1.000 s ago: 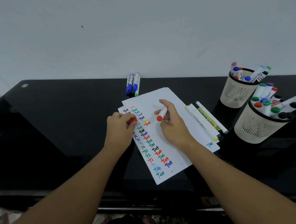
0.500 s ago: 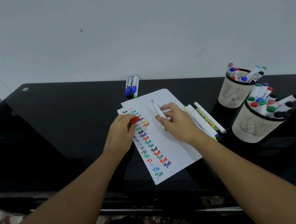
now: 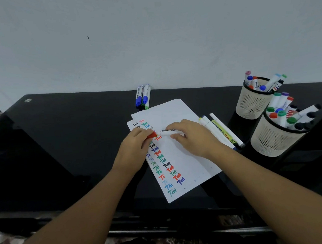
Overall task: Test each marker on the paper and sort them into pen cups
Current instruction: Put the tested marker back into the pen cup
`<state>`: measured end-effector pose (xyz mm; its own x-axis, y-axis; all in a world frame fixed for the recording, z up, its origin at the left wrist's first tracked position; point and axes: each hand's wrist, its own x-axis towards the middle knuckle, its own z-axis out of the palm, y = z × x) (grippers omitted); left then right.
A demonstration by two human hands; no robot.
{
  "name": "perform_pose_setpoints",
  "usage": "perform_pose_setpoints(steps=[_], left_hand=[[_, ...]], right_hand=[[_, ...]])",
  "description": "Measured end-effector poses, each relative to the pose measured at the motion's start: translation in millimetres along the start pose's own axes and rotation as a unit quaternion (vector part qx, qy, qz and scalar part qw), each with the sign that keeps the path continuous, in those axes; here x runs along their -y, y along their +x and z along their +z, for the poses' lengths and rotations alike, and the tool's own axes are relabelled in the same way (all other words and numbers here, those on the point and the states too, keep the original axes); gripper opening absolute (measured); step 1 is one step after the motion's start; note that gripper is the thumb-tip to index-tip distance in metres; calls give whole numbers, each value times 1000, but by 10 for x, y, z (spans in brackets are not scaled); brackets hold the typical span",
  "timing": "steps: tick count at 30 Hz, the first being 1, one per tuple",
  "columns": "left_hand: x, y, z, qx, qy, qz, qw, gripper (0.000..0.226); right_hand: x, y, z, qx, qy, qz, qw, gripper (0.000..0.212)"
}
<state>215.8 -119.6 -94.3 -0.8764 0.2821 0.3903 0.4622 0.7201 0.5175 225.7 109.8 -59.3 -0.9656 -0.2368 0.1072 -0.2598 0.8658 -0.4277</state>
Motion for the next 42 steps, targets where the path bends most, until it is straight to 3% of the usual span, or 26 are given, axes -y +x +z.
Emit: perform_pose_setpoints(steps=[8,13,20,25,29,33,42], left_hand=[[-22,-18,-15,4,19,45,999,32],[-96,-45,-34,25,-7,-8,1000,53],[-171,15,-73,69,-19,-73,995,89],[-116,45,-33,90,68,-55,992,74],[-90,47,-6,87,74,-56,992,67],[-40,53,9,90,77,-55,991,69],[-44,63,19,106,92,-66,988,80]], right_hand=[[85,60,39,-3,-97,-39,995,28],[178,53,8,25,-148,-79,986,35],[186,21,-55,30,-52,-49,997,55],[152,8,-86,29,23,-16,999,64],[171,-52,-119,5,62,13,998,60],[172,-109,-127,-18,106,30,994,53],[129,-215,-85,-51,92,57,993,49]])
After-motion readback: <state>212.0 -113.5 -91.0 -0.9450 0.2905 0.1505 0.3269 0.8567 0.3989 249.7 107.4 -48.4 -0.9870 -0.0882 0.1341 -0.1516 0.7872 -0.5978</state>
